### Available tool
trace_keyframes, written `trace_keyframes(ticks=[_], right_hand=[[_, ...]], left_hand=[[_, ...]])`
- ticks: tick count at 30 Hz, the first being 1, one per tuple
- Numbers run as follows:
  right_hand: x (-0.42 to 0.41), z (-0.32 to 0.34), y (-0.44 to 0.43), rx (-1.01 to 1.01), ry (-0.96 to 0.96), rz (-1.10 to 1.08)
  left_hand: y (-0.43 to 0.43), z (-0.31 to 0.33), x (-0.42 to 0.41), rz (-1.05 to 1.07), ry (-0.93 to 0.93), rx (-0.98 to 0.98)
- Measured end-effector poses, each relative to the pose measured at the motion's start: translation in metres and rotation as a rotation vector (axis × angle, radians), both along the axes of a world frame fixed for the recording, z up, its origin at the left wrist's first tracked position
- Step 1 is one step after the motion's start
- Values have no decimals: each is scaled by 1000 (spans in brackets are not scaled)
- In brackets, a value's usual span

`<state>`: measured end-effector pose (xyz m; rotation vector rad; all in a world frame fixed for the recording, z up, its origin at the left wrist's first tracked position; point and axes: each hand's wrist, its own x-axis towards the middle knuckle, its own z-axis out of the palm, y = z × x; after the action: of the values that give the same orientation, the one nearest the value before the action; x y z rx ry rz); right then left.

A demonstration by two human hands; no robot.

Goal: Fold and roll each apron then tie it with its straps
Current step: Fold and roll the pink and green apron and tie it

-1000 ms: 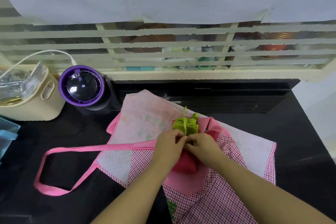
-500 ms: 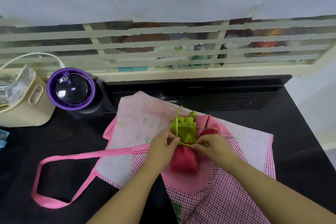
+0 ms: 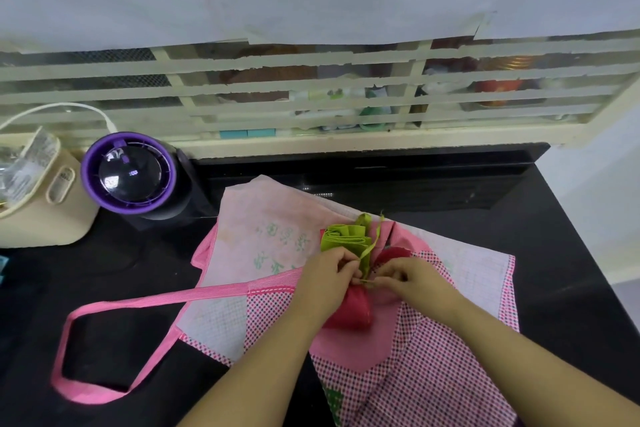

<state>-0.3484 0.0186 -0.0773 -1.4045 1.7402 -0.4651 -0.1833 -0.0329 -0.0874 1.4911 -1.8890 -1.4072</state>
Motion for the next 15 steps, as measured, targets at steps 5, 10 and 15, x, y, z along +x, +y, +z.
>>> trace_keyframes(ticks=[5, 10, 15], right_hand=[[-11, 37, -1, 3, -270, -158], [14, 63, -33, -68, -254, -13], [35, 57, -59, -91, -239, -49]], left_hand=[[-1, 4, -4, -62, -96, -80], [0, 3, -3, -301, -267, -245], [0, 5, 0, -332, -264, -219]])
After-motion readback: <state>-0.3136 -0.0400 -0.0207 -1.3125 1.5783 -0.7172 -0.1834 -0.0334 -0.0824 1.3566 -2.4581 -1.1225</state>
